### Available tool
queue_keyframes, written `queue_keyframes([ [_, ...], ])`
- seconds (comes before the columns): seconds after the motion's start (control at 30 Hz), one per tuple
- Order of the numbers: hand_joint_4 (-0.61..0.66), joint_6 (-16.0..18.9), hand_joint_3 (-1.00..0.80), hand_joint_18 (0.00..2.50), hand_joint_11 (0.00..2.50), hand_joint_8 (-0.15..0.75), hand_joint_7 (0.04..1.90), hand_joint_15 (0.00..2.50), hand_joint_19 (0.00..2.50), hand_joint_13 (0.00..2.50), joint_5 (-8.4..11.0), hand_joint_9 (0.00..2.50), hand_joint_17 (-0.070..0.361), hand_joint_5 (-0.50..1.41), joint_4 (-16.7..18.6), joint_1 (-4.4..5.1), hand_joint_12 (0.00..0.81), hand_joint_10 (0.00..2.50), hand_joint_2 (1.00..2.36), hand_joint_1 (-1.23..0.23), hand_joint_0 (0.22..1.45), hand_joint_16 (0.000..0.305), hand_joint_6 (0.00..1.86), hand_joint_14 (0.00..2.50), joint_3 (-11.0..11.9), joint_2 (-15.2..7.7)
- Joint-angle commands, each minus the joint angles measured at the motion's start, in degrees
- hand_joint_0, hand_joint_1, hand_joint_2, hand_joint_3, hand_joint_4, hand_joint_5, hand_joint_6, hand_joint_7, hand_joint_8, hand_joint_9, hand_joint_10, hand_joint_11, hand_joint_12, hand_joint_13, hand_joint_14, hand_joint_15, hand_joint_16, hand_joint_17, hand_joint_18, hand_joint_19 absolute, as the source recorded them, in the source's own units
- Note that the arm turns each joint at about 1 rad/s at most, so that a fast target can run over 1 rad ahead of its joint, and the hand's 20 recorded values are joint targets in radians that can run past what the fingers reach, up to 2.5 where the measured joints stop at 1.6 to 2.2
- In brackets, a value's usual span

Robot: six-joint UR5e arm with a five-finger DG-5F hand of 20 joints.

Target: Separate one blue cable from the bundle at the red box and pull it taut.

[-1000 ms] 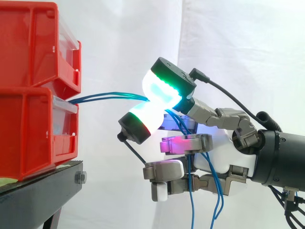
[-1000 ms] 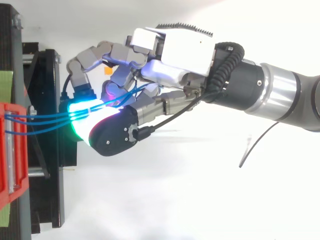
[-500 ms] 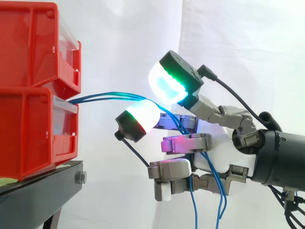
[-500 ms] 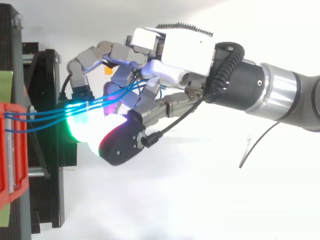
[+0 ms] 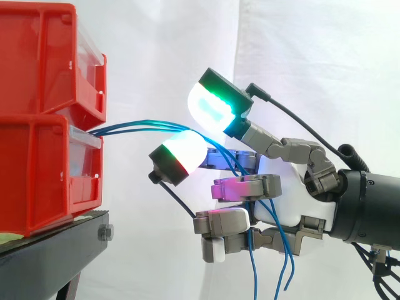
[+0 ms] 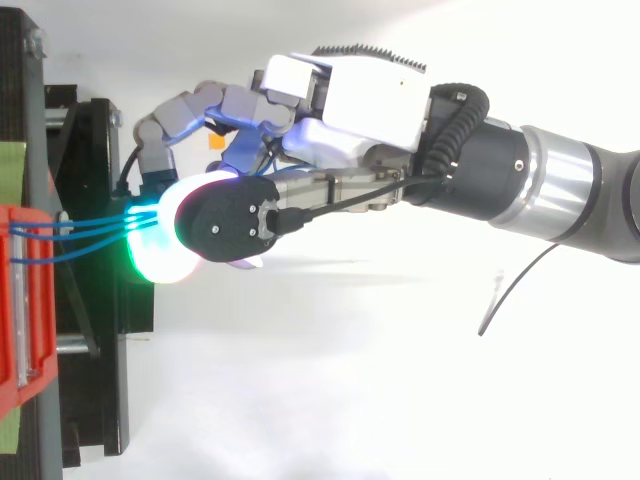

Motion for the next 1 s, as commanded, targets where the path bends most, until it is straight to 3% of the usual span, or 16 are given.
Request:
queue_keyframes([
  [0.0, 0.00, 0.06, -0.50, 0.88, 2.21, 0.246, 1.13, 1.54, 1.00, 1.18, -0.16, 1.22, 0.115, -0.13, 0.00, -0.24, 0.345, 1.24, 1.00, -0.40, 0.60, 0.051, 0.80, 0.02, 0.00, -0.02],
  [0.27, 0.01, 0.14, -0.50, 0.88, 2.20, 0.244, 1.14, 1.53, 0.98, 1.18, -0.08, 1.21, 0.116, -0.13, 0.09, -0.59, 0.345, 1.24, 1.00, -0.48, 0.61, 0.051, 0.80, 0.02, -0.09, -0.02],
  [0.97, 0.02, -1.61, -0.50, 0.88, 2.17, 0.246, 1.15, 1.52, 0.98, 1.17, 0.01, 1.18, 0.119, -0.12, -0.70, -0.94, 0.351, 1.26, 1.00, -0.45, 0.57, 0.053, 0.72, 0.02, -0.27, -0.02],
])
